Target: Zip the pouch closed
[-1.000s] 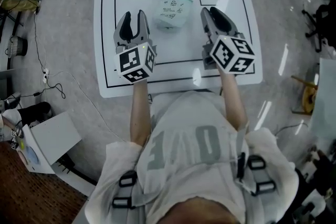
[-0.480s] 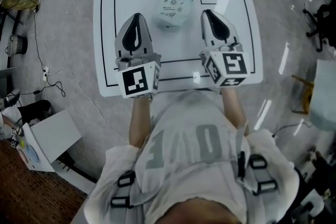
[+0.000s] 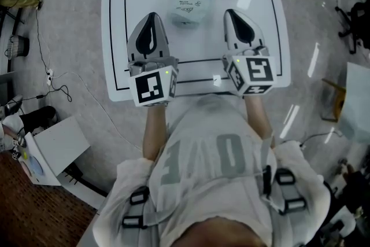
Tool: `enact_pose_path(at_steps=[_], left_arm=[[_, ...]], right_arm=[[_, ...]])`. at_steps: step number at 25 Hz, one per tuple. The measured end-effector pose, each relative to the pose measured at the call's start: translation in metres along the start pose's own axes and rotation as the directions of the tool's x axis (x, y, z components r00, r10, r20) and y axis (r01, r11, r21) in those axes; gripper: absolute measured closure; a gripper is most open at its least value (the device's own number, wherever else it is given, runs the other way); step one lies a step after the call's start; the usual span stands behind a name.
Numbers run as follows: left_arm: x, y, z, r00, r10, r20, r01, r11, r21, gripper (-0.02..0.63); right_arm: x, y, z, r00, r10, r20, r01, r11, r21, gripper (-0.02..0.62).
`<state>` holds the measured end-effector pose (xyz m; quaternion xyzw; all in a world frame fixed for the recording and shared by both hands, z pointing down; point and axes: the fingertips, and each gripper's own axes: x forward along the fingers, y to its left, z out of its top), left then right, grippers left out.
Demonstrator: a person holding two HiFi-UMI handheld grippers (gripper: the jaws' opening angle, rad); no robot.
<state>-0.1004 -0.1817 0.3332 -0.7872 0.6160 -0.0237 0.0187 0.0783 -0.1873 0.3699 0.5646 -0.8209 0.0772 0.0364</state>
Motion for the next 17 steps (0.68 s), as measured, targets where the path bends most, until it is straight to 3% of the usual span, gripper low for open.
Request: enact_pose_path(at_steps=[11, 17], left_arm=[[-0.004, 0.002, 0.005, 1.0, 0.014, 0.013, -0.015, 0.999, 0.031, 0.598], [-0.006, 0.004, 0.017, 0.999, 0.024, 0.042, -0.027, 0.997, 0.069, 0.598]], right_arm=[[-0.004, -0.012, 0.0, 1.0, -0.025, -0.002, 0.025, 1.0, 0.01, 0.588], [-0.009, -0.021, 0.001, 0.998, -0.062, -0.01, 0.061, 0.996, -0.059, 0.588]])
